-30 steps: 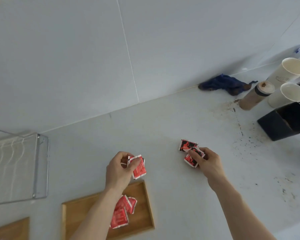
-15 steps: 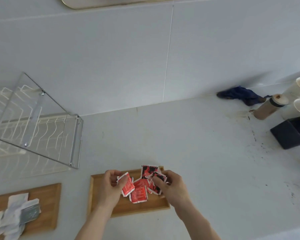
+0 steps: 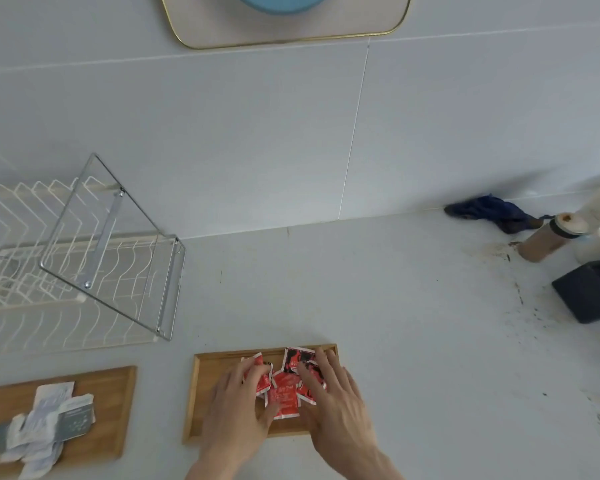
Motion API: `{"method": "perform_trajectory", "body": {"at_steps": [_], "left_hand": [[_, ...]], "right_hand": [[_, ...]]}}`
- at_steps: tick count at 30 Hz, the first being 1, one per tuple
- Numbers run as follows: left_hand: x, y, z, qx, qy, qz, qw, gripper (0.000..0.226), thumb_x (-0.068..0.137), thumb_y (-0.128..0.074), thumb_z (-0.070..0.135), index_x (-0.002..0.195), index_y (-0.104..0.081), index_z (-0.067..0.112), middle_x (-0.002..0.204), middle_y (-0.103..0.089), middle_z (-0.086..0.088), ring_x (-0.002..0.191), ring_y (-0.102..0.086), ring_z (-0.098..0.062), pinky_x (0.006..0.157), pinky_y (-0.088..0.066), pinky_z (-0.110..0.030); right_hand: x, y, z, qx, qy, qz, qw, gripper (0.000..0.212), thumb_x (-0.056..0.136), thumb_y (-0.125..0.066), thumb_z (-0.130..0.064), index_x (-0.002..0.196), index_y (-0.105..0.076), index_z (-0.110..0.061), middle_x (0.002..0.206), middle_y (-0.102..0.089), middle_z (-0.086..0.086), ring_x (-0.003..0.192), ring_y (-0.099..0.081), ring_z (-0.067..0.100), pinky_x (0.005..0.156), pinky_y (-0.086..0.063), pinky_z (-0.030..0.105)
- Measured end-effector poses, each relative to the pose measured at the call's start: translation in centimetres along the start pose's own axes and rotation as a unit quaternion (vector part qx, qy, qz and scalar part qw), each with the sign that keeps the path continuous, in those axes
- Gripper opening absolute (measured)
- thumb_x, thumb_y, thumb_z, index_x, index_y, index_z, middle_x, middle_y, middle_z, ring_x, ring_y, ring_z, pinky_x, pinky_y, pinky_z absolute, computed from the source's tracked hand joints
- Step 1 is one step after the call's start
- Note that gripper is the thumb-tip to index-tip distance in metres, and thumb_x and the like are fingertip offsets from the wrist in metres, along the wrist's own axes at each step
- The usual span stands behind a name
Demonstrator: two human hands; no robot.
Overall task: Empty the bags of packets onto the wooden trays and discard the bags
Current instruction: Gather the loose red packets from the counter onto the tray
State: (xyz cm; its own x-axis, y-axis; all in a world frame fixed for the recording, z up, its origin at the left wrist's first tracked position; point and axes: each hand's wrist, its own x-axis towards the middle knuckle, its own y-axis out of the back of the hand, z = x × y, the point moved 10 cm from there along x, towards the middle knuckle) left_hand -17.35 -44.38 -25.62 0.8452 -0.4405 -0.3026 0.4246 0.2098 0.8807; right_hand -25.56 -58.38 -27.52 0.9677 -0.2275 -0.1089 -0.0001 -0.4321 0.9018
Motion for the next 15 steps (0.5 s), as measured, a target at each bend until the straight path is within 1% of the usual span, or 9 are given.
{"method": "perform_trajectory", "body": {"at_steps": [1, 3, 4, 5, 7, 9, 11, 13, 15], "left_hand": [[-0.2, -0.4, 0.2, 0.002, -0.001, -0.010, 1.000, 0.067, 0.085, -0.062, 0.060, 0.145, -0.036, 0.042, 0.158, -0.026, 0.021, 0.148, -0.024, -0.011, 0.121, -0.027, -0.033], [-0.6, -1.2, 0.2, 0.009, -0.003, -0.020, 1.000, 0.073, 0.084, -0.063, 0.060, 0.147, -0.030, 0.042, 0.162, -0.018, 0.018, 0.151, -0.016, -0.013, 0.123, -0.025, -0.034], [-0.7, -1.4, 0.2, 0.012, -0.003, -0.021, 1.000, 0.075, 0.084, -0.064, 0.058, 0.148, -0.028, 0.042, 0.163, -0.015, 0.016, 0.152, -0.014, -0.014, 0.124, -0.025, -0.035], [-0.7, -1.6, 0.2, 0.015, -0.004, -0.021, 1.000, 0.076, 0.085, -0.065, 0.057, 0.149, -0.026, 0.042, 0.164, -0.013, 0.015, 0.153, -0.012, -0.015, 0.125, -0.024, -0.036], [-0.7, -1.7, 0.2, 0.023, -0.011, -0.018, 1.000, 0.077, 0.086, -0.064, 0.056, 0.150, -0.022, 0.042, 0.166, -0.011, 0.013, 0.154, -0.010, -0.016, 0.126, -0.022, -0.037], [-0.8, -1.7, 0.3, 0.030, -0.022, -0.011, 0.999, 0.075, 0.088, -0.061, 0.056, 0.150, -0.021, 0.042, 0.166, -0.009, 0.014, 0.154, -0.008, -0.015, 0.126, -0.019, -0.035], [-0.9, -1.5, 0.1, 0.026, -0.036, 0.004, 0.999, 0.071, 0.090, -0.058, 0.055, 0.151, -0.024, 0.042, 0.166, -0.012, 0.015, 0.154, -0.010, -0.014, 0.124, -0.018, -0.033], [-1.2, -1.4, -0.2, 0.027, -0.040, 0.011, 0.999, 0.069, 0.092, -0.053, 0.056, 0.153, -0.022, 0.042, 0.166, -0.012, 0.016, 0.154, -0.011, -0.013, 0.123, -0.017, -0.033], [-1.2, -1.2, -0.7, 0.031, -0.031, 0.021, 0.999, 0.067, 0.095, -0.044, 0.060, 0.154, -0.016, 0.042, 0.167, -0.011, 0.015, 0.154, -0.009, -0.013, 0.124, -0.016, -0.034]], "right_hand": [[-0.3, -0.8, 0.0, -0.015, -0.003, -0.008, 1.000, 0.072, 0.077, -0.073, -0.046, 0.144, -0.051, -0.032, 0.154, -0.050, 0.009, 0.139, -0.052, 0.031, 0.105, -0.053, 0.044], [-0.8, -1.8, 0.1, -0.023, -0.012, -0.015, 1.000, 0.071, 0.085, -0.059, -0.049, 0.151, -0.041, -0.031, 0.158, -0.043, 0.010, 0.143, -0.045, 0.032, 0.113, -0.037, 0.044], [-1.0, -2.3, 0.1, -0.027, -0.015, -0.021, 0.999, 0.071, 0.087, -0.054, -0.050, 0.153, -0.039, -0.029, 0.160, -0.041, 0.011, 0.145, -0.042, 0.033, 0.113, -0.029, 0.043], [-1.1, -2.7, 0.1, -0.032, -0.014, -0.027, 0.999, 0.071, 0.088, -0.051, -0.052, 0.154, -0.038, -0.028, 0.160, -0.039, 0.011, 0.146, -0.039, 0.033, 0.112, -0.025, 0.044], [-1.1, -2.9, 0.2, -0.037, -0.015, -0.033, 0.999, 0.068, 0.092, -0.047, -0.054, 0.154, -0.039, -0.027, 0.161, -0.039, 0.011, 0.149, -0.034, 0.033, 0.114, -0.022, 0.045], [-1.0, -2.8, 0.3, -0.037, -0.014, -0.027, 0.999, 0.064, 0.097, -0.038, -0.059, 0.153, -0.039, -0.029, 0.160, -0.040, 0.010, 0.150, -0.029, 0.031, 0.115, -0.020, 0.045], [-0.8, -2.6, 0.2, -0.033, -0.009, -0.028, 0.999, 0.065, 0.098, -0.029, -0.064, 0.153, -0.039, -0.031, 0.160, -0.040, 0.009, 0.151, -0.032, 0.032, 0.115, -0.021, 0.046], [-0.8, -2.3, 0.2, -0.017, -0.002, -0.023, 1.000, 0.066, 0.098, -0.027, -0.067, 0.154, -0.037, -0.034, 0.163, -0.033, 0.007, 0.152, -0.028, 0.032, 0.116, -0.020, 0.048], [-0.7, -1.9, 0.2, 0.007, 0.004, -0.007, 1.000, 0.067, 0.097, -0.029, -0.069, 0.155, -0.032, -0.036, 0.167, -0.022, 0.006, 0.156, -0.016, 0.030, 0.119, -0.016, 0.048]]}}
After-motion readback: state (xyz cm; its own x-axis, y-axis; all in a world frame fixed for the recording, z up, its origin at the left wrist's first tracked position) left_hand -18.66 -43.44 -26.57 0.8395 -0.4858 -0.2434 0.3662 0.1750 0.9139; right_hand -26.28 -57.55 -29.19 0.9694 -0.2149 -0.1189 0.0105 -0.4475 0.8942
